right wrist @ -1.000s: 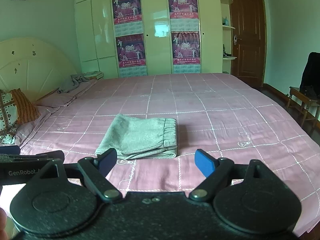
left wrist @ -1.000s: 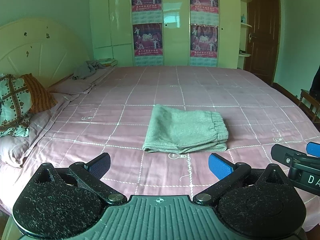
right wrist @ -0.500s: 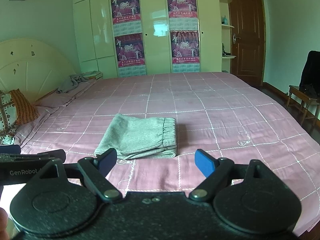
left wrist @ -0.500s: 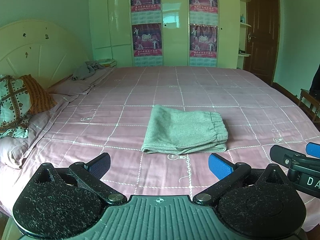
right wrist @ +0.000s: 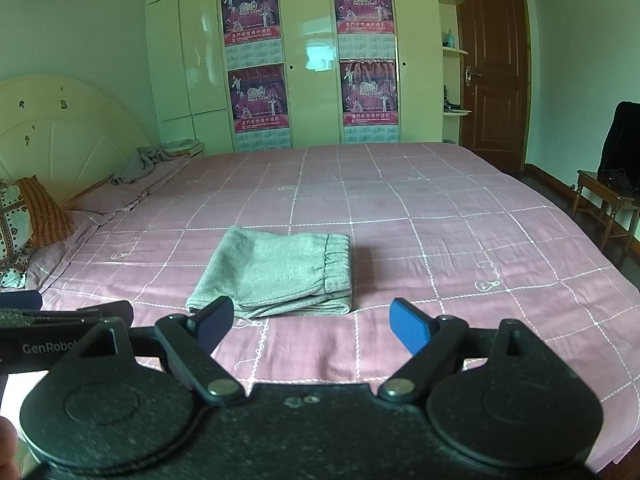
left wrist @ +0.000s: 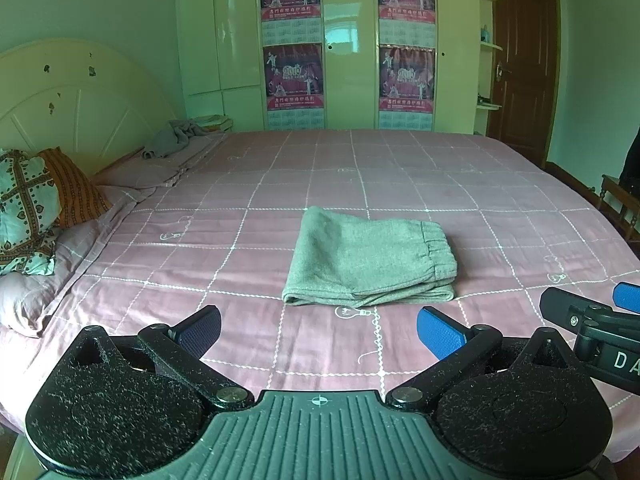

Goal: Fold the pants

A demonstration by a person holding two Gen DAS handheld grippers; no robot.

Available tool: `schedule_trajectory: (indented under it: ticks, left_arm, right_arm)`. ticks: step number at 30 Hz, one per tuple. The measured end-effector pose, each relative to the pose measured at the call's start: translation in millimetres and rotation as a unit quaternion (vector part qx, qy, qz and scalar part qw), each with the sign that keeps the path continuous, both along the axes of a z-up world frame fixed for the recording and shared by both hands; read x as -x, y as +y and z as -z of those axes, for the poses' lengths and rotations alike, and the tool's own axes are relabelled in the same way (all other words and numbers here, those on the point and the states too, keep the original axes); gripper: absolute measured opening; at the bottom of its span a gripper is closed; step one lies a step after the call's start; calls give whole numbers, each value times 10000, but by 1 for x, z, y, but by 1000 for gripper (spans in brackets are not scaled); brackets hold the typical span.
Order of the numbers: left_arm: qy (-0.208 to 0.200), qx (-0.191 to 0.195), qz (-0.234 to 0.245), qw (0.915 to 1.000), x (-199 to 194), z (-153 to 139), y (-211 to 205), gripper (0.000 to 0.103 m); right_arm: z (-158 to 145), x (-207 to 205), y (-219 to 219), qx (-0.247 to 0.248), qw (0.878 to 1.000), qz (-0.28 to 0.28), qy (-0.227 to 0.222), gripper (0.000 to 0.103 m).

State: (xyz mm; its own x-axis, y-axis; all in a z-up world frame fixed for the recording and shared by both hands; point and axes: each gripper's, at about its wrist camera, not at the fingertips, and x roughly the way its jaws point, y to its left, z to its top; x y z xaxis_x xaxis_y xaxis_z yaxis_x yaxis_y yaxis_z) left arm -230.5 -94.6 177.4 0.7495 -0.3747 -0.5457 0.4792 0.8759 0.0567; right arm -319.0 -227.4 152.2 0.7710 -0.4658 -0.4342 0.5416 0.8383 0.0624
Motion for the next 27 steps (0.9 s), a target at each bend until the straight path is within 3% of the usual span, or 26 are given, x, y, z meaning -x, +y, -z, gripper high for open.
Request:
schedule_trajectory:
  ticks: [22,27]
  left_arm:
    - [80,-54,39,9999,-15,5,-10,103]
    - [-122,-51,170,9998,-18,8,-19,103]
  right_arm:
    - [3,-4,-4,-21,10000,-1,54,85]
    - [4,-10,-9,-41,9999,0,105,85]
